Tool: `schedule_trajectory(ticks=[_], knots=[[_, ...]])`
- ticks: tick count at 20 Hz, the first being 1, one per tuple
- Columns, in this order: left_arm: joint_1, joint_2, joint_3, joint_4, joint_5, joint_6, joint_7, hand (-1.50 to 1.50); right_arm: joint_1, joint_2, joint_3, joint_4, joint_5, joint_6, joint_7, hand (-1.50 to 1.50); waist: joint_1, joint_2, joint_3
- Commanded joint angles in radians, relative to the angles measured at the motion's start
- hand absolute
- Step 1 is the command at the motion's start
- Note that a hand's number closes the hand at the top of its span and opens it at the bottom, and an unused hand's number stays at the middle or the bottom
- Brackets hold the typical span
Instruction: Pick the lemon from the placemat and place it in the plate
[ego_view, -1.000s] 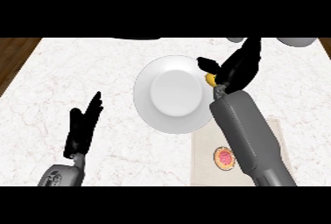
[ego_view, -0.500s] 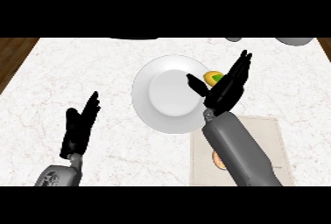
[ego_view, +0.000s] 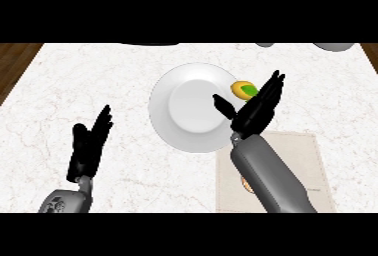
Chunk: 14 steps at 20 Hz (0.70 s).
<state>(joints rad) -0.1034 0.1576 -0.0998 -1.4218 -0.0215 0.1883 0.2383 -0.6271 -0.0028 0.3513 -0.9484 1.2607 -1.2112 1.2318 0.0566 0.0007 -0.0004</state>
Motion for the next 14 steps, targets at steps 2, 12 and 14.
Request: schedule_trajectory(ticks=[2,12,14], knots=[[0.03,-0.004,0.005,0.0,-0.002,0.003,-0.035,0.0,-0.018,0.003,-0.013,0.045,0.051,-0.09,0.228,-1.5,-0.006,-0.001,-0.001],[0.023,0.024,0.036,0.016,0.007,-0.014,-0.033,0.0,0.053,0.003,-0.02,0.019,0.073,-0.074,0.26,-1.5,-0.026,-0.007,-0.001],[0.051,0.016,0.02,-0.003,0.011,-0.025,-0.029,0.0,0.086,0.003,-0.002,0.009,0.068,-0.084,0.26,-1.5,-0.018,-0.009,0.0]])
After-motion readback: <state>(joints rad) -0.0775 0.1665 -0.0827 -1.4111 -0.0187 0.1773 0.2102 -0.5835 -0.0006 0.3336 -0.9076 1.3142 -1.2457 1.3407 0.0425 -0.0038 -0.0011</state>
